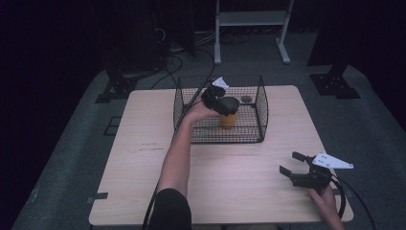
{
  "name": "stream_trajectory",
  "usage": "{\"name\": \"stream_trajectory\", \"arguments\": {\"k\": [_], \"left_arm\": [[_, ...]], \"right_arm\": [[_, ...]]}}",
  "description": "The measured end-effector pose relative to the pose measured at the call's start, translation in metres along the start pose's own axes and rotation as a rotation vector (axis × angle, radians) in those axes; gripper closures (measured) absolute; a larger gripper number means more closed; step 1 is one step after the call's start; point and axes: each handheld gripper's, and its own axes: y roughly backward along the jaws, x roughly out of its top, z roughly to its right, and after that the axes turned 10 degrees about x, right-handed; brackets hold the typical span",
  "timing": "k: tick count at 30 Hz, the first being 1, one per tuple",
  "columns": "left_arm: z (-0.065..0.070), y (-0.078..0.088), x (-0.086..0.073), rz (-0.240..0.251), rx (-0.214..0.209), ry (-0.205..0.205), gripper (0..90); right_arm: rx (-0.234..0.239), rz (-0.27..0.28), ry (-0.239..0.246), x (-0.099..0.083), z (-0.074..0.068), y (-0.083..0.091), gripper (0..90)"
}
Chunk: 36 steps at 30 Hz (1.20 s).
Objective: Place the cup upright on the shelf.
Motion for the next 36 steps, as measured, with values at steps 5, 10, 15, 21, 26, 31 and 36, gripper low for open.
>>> {"name": "stream_trajectory", "arguments": {"k": [5, 10, 15, 21, 26, 31, 36], "left_arm": [[0.001, 0.007, 0.006, 0.034, 0.012, -0.010, 1.9], [0.006, 0.018, 0.013, 0.074, 0.017, -0.016, 1.2], [0.013, 0.025, 0.016, 0.101, 0.022, -0.035, 1.2], [0.017, 0.036, 0.014, 0.128, 0.018, -0.027, 1.2], [0.021, 0.042, 0.014, 0.148, 0.016, -0.029, 1.2], [0.027, 0.051, 0.014, 0.167, 0.003, -0.031, 1.2], [0.031, 0.056, 0.013, 0.162, -0.006, -0.023, 1.2]], "right_arm": [[-0.002, 0.000, 0.001, 0.000, 0.000, 0.000, 13.0], [-0.004, -0.002, 0.003, 0.000, 0.000, 0.000, 13.0], [-0.006, -0.004, 0.004, 0.000, -0.001, 0.000, 13.0], [-0.006, -0.003, 0.004, 0.000, -0.001, 0.000, 13.0], [-0.007, -0.003, 0.005, 0.000, -0.001, 0.000, 13.0], [-0.007, -0.003, 0.006, 0.000, -0.001, 0.000, 13.0], [-0.007, -0.002, 0.003, 0.000, 0.000, 0.000, 13.0]]}}
